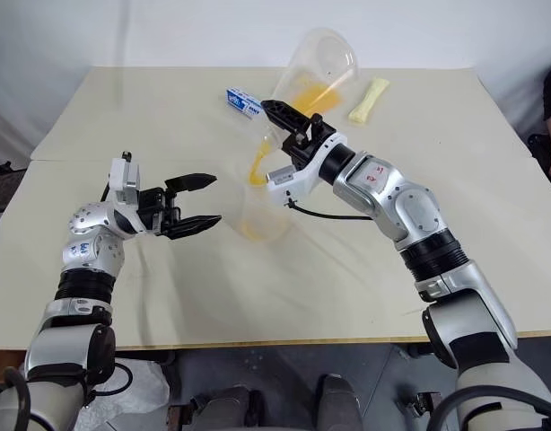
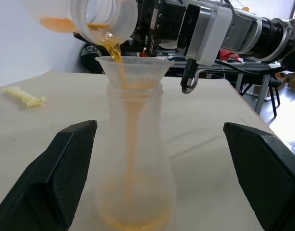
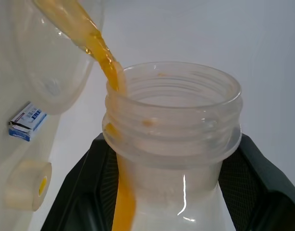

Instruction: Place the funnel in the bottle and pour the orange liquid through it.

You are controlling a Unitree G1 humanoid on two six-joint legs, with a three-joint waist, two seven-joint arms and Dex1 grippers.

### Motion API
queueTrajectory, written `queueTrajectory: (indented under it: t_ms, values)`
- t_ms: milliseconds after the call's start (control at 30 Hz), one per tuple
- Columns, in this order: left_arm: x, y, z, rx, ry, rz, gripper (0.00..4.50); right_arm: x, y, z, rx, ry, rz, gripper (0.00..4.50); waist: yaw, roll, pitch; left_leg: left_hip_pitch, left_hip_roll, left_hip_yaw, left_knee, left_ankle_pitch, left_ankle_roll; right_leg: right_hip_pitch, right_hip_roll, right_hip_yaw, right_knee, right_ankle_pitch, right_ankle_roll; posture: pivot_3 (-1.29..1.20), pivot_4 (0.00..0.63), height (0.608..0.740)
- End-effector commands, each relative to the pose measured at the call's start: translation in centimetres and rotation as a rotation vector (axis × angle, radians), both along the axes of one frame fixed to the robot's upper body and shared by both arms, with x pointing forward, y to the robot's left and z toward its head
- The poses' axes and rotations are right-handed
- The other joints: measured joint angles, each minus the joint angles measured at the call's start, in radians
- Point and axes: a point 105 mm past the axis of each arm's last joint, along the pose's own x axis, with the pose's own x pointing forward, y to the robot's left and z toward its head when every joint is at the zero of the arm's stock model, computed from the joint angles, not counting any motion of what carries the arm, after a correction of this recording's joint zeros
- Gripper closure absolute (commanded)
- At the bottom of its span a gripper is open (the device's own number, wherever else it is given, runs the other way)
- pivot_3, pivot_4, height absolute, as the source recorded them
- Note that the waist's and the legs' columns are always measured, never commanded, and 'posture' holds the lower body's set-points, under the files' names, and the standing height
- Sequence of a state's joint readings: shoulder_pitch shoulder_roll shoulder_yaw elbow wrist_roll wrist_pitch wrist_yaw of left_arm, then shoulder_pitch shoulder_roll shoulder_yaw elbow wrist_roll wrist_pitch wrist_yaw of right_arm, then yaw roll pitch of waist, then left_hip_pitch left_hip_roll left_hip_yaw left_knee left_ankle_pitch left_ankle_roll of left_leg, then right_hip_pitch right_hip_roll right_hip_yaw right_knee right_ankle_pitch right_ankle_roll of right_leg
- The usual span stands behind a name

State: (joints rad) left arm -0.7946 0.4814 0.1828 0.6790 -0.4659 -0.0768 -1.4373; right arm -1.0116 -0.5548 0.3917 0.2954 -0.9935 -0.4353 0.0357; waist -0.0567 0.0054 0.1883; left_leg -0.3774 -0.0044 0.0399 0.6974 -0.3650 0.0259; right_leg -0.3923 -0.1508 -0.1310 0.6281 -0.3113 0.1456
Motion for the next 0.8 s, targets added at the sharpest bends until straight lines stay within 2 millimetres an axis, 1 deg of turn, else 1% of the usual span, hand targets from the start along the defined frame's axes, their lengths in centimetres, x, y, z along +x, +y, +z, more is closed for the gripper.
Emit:
queueTrajectory:
  t_ms: [33,400,800]
  values:
    - [-0.23,0.45,0.88,-0.01,-0.04,0.011,0.0,-0.55,0.0,1.97,0.012,-0.07,0.019,2.06,0.0,0.0,0.0,0.0,0.0,0.0,0.0,0.0,0.0,0.0,0.0,0.0,0.0,0.0,0.0,0.0,0.15,0.74]
    - [-0.11,0.47,1.01,-0.011,-0.042,0.017,0.0,-0.55,-0.38,1.89,-0.002,-0.078,0.02,2.06,-0.001,0.0,0.0,0.0,0.0,0.0,0.0,0.0,0.0,0.0,0.0,0.0,0.0,0.0,0.0,0.0,0.15,0.74]
    - [0.01,0.48,1.12,-0.013,-0.045,0.024,0.0,-0.49,-0.07,1.89,-0.037,-0.09,0.033,2.06,-0.001,0.0,0.0,0.0,0.0,0.0,0.0,0.0,0.0,0.0,0.0,0.0,0.0,0.0,0.0,0.0,0.15,0.74]
